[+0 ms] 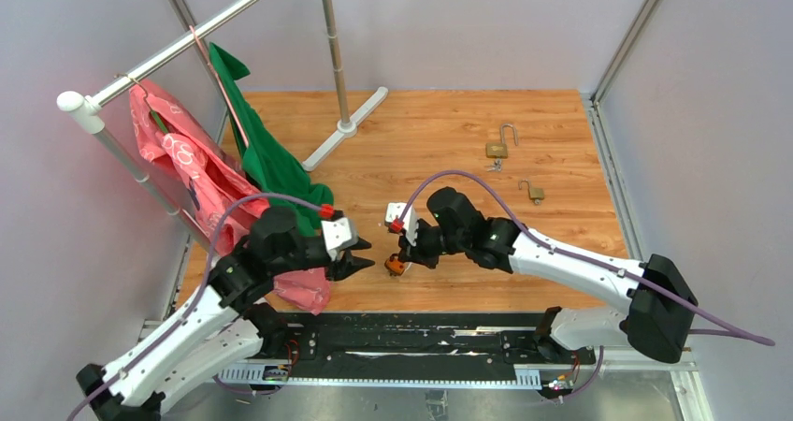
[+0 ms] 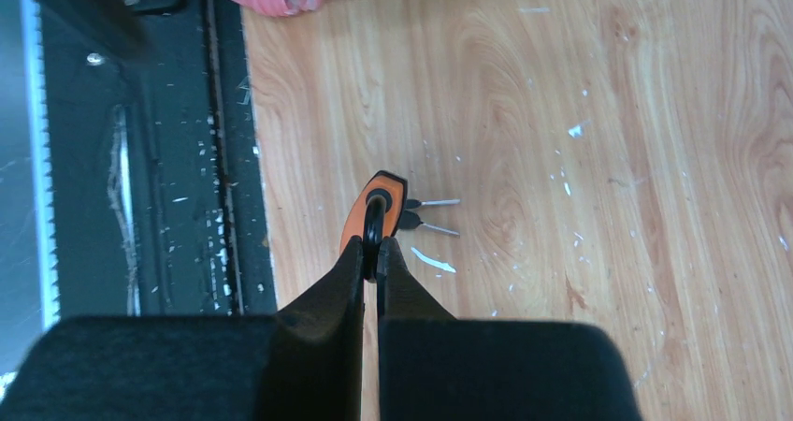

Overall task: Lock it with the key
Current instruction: Lock the lock.

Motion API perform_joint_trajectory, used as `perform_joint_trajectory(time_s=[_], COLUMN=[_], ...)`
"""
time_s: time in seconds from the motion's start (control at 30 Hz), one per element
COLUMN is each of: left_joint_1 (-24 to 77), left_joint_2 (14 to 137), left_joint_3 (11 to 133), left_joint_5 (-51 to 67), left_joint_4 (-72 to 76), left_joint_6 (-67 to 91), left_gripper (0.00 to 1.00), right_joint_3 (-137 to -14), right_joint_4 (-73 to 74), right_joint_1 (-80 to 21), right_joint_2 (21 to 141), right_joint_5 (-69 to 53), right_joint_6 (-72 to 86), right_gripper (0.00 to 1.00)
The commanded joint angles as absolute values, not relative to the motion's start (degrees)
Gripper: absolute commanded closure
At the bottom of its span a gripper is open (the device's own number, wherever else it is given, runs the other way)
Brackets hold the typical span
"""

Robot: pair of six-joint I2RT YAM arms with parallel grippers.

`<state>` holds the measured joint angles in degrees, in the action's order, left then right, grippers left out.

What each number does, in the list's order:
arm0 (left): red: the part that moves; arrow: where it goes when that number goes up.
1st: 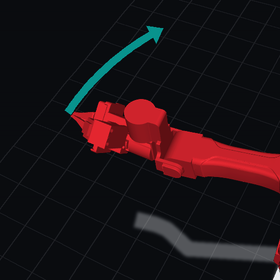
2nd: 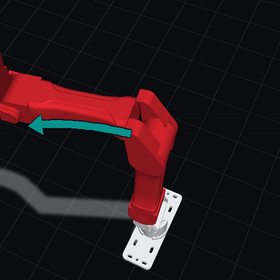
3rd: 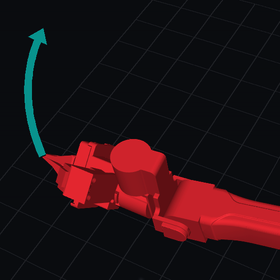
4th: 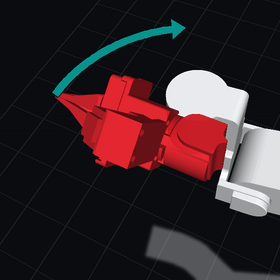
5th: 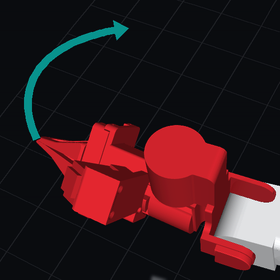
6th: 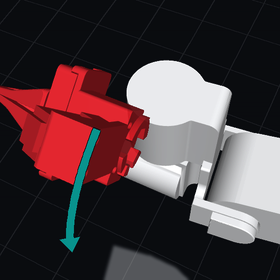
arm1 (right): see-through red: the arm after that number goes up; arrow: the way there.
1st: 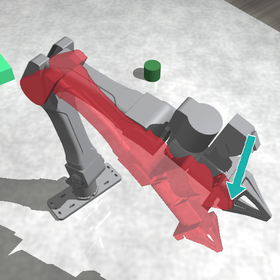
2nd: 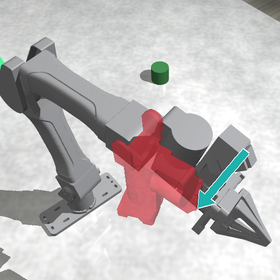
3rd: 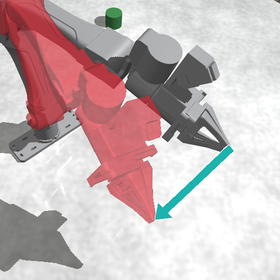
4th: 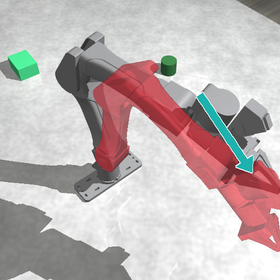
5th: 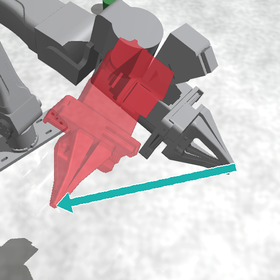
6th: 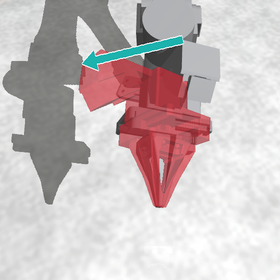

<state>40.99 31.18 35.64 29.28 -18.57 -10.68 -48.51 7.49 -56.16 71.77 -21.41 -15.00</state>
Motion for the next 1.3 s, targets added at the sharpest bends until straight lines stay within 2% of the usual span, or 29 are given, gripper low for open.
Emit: perform_joint_trajectory(time_s=[0.0,0.13,0.4,0.63,0.8,1.1,1.23,1.27], left_joint_1=[40.69,40.69,40.69,39.82,39.81,40.03,41.31,41.78], left_joint_2=[38.49,46.19,61.62,63.95,64.44,64.14,63.82,63.69], left_joint_3=[34.59,31.96,30.33,26.29,24.96,23.07,22.85,22.77], left_joint_5=[38.20,40.54,46.50,41.71,40.83,41.99,40.39,39.46], left_joint_4=[-19.16,-4.35,12.85,20.68,22.81,25.78,27.23,27.37], left_joint_6=[-17.28,-13.97,-13.91,-9.09,-7.18,-5.88,-4.97,-4.63], left_gripper=[0.53,0.55,0.61,0.63,0.59,0.82,1.00,1.00], right_joint_3=[-51.93,-53.41,-52.46,-50.83,-50.96,-51.34,-51.80,-52.04], right_joint_4=[10.72,15.61,16.63,15.66,15.15,14.35,14.33,14.26], right_joint_1=[-54.14,-52.79,-51.42,-51.29,-51.27,-51.29,-51.25,-51.24], right_joint_2=[69.37,69.82,69.63,68.28,68.70,69.67,71.18,71.71], right_joint_5=[-31.09,-31.33,-28.87,-29.65,-30.52,-30.60,-30.23,-29.61], right_joint_6=[-17.52,-20.36,-23.40,-24.09,-24.08,-23.56,-22.95,-21.86], right_gripper=[1.00,1.00,1.00,1.00,1.00,1.00,1.00,1.00])
